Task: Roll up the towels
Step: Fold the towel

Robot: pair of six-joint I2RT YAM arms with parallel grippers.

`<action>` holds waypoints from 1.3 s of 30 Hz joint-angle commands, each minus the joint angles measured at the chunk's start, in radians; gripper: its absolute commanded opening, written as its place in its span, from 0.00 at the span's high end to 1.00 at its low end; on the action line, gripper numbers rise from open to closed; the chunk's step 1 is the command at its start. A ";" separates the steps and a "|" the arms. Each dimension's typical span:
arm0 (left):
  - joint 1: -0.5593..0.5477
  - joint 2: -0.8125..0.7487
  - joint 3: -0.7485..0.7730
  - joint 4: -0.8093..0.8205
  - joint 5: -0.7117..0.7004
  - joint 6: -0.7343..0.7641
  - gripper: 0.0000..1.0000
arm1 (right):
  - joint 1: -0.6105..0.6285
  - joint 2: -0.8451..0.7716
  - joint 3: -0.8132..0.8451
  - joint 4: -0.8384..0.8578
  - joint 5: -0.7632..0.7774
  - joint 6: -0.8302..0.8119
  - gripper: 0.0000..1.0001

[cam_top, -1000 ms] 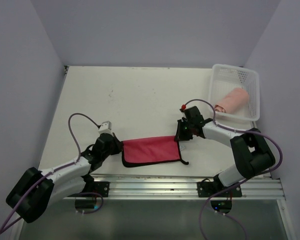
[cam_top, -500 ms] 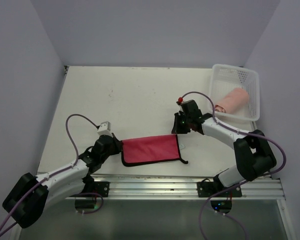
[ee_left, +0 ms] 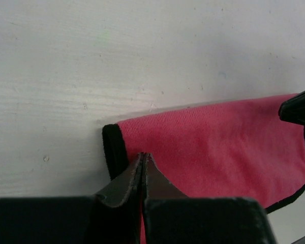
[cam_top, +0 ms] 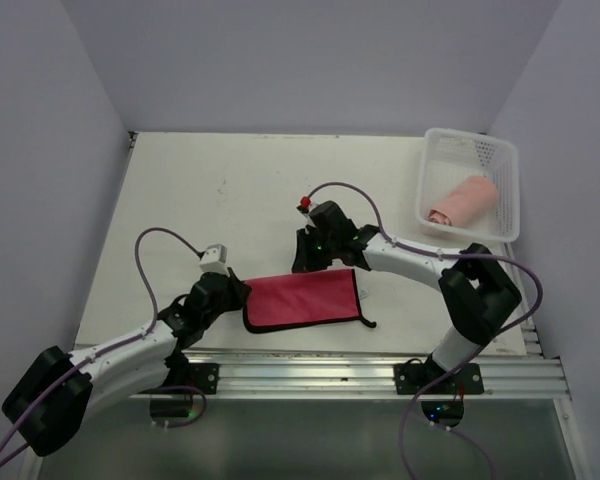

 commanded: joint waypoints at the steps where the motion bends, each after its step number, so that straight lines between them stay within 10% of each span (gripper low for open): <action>1: -0.018 0.018 0.009 0.009 -0.042 -0.007 0.98 | 0.029 0.069 0.071 0.071 -0.044 0.060 0.87; 15: -0.026 0.136 -0.001 0.079 -0.075 -0.002 1.00 | 0.115 0.324 0.237 0.144 -0.093 0.139 0.87; 39: -0.026 0.118 -0.001 -0.030 -0.120 -0.071 1.00 | 0.091 0.318 0.174 0.105 -0.049 0.083 0.76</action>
